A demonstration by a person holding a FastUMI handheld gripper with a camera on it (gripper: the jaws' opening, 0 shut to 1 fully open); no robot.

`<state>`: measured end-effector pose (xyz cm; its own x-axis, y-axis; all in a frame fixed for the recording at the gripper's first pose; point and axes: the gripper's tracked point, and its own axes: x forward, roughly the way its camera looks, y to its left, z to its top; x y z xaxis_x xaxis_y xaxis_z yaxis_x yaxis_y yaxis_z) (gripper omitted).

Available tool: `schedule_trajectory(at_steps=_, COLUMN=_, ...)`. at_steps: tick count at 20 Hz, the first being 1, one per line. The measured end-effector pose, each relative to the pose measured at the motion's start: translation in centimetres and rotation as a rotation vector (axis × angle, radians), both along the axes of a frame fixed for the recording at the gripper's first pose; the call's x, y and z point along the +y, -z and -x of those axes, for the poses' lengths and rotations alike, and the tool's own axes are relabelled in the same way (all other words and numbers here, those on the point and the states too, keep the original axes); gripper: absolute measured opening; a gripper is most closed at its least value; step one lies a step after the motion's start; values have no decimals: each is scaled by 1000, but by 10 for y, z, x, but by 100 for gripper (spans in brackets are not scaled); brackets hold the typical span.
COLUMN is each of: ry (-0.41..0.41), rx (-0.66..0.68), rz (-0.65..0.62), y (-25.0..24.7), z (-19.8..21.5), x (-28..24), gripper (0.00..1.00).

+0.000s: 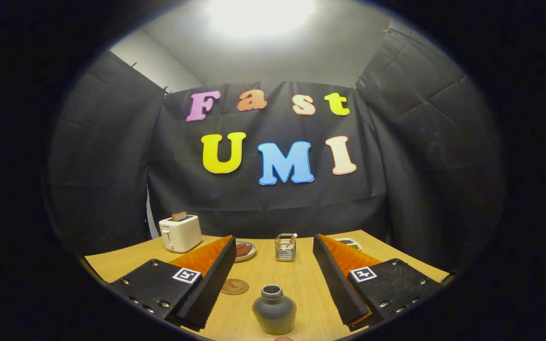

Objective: Take the bottle from table, then pour the juice into the cup, finally place the bottle on the coaster

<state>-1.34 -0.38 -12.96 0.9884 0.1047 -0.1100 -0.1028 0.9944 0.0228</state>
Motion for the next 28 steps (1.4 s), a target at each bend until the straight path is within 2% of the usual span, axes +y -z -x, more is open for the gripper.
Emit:
schedule_trajectory(at_steps=5, ry=-30, rx=76, rz=24, y=37, z=2, x=4, gripper=99)
schedule_trajectory(at_steps=19, ry=-31, rx=272, rz=48, y=142, z=9, x=-1, gripper=99)
schedule_trajectory(at_steps=28, ry=-30, rx=394, rz=58, y=187, z=18, x=1, gripper=99)
